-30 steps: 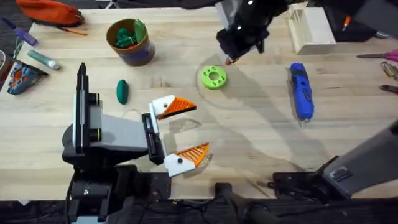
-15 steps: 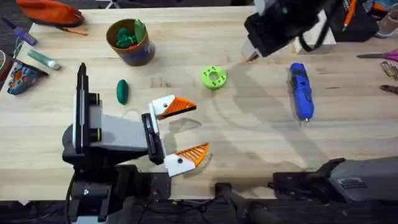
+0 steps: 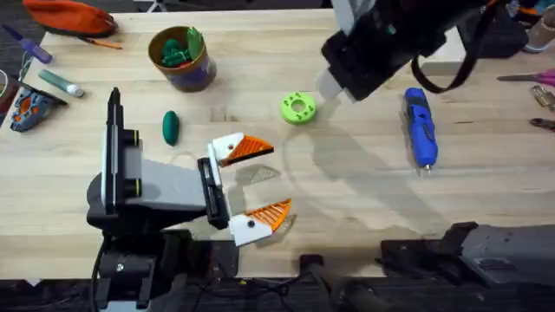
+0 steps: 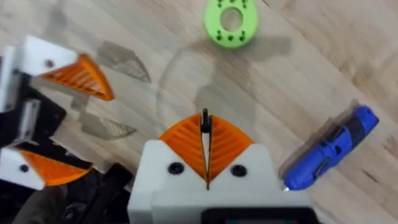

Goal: Pick up the gripper from the table and insert it into the empty holder that is missing its gripper. Then pick up a screw, insert it into the mounting hole, and use the screwdriver to tighten it. Finally, clean up the table by picking up the vegetable and placing it into the bucket.

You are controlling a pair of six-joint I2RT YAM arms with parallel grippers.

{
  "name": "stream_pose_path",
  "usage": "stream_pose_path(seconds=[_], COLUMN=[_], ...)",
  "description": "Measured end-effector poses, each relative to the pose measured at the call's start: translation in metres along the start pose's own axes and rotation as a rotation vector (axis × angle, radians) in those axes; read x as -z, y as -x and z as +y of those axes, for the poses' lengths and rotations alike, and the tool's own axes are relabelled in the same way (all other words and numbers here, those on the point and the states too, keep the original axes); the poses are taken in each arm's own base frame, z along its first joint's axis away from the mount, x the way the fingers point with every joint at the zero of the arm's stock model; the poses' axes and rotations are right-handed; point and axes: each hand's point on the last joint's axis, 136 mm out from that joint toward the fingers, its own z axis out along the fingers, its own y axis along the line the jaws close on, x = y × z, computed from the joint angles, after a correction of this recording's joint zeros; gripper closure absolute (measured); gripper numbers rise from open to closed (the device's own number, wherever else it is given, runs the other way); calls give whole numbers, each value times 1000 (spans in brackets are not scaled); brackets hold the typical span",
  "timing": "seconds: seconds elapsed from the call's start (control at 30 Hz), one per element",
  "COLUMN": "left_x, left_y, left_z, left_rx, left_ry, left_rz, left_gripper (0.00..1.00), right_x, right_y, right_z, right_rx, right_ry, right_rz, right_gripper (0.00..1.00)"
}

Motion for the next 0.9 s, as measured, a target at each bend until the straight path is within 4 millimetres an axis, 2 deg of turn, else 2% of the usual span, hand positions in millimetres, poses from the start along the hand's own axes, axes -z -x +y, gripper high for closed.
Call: stream_pose_path(seconds=[0.2, 0.3, 0.67, 0.87, 0.9], left_x=[0, 0, 0, 0, 0], left_y=[0, 0, 0, 0, 0], left_z=[0, 0, 0, 0, 0], left_rx=[0, 0, 0, 0, 0], left_ry=[0, 0, 0, 0, 0], left_rz=[0, 0, 0, 0, 0], left_gripper=[15, 14, 16, 15, 15], right_x=[30, 37, 29, 20, 14], right_y=[17, 21, 38, 44, 42], right_z=[27, 40, 78, 97, 106], right_rx=[70, 111, 247, 321, 368], right_ry=[39, 43, 38, 47, 52], right_rz=[-88, -84, 5, 21, 36], right_gripper=[995, 995, 995, 995, 995])
